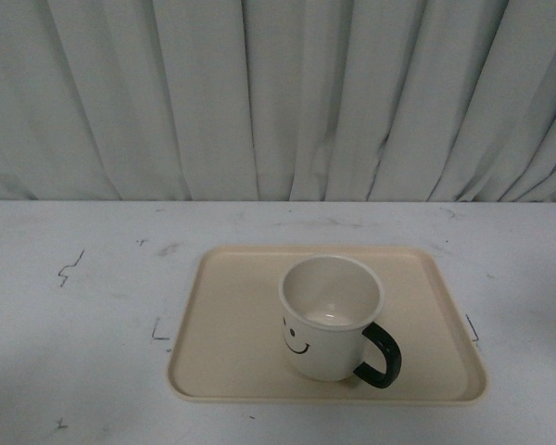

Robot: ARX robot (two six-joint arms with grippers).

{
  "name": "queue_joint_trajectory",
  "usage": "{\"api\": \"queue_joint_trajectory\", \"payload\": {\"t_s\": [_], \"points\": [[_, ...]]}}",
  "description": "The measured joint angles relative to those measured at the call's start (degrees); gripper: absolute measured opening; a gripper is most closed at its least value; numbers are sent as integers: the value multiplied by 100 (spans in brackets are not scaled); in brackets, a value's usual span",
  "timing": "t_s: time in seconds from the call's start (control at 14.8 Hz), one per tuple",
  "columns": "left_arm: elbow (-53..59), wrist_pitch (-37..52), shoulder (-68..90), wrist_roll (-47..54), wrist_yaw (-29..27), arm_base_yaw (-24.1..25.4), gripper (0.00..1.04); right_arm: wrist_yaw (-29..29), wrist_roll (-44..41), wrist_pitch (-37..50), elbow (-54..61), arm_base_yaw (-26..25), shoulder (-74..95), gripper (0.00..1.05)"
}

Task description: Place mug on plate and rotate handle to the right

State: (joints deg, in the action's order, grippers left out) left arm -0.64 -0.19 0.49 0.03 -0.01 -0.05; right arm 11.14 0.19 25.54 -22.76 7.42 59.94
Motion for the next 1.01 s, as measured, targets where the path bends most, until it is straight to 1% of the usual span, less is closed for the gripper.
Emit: {"api": "queue_joint_trajectory", "payload": {"t_s": [0.07, 0.2, 0.34, 0.4, 0.47, 0.61, 0.67, 0.74, 0.88, 1.01], "points": [[0, -2, 0, 0, 0, 0, 98, -358, -13, -448, -507, -114, 656, 98], [0, -2, 0, 0, 2, 0, 98, -1414, -192, -1320, -1491, -50, 1563, 98], [0, 0, 0, 0, 0, 0, 98, -1917, -527, -1805, -2404, 264, 2345, 98], [0, -2, 0, 0, 0, 0, 98, -2076, -577, -2059, -2780, 511, 2704, 98], [0, -2, 0, 0, 0, 0, 98, -2186, -557, -2514, -3178, 807, 3104, 98], [0, -2, 0, 2, 0, 0, 98, -2400, -564, -3067, -3628, 1187, 3679, 98], [0, -2, 0, 0, 0, 0, 98, -2566, -573, -3261, -3731, 1296, 3908, 98], [0, 0, 0, 0, -2, 0, 98, -2664, -584, -3270, -3762, 1322, 4063, 98], [0, 0, 0, 0, 0, 0, 98, -2680, -643, -3246, -3893, 1318, 4358, 98], [0, 0, 0, 0, -2, 0, 98, -2669, -780, -3458, -4081, 1314, 4623, 98]]}}
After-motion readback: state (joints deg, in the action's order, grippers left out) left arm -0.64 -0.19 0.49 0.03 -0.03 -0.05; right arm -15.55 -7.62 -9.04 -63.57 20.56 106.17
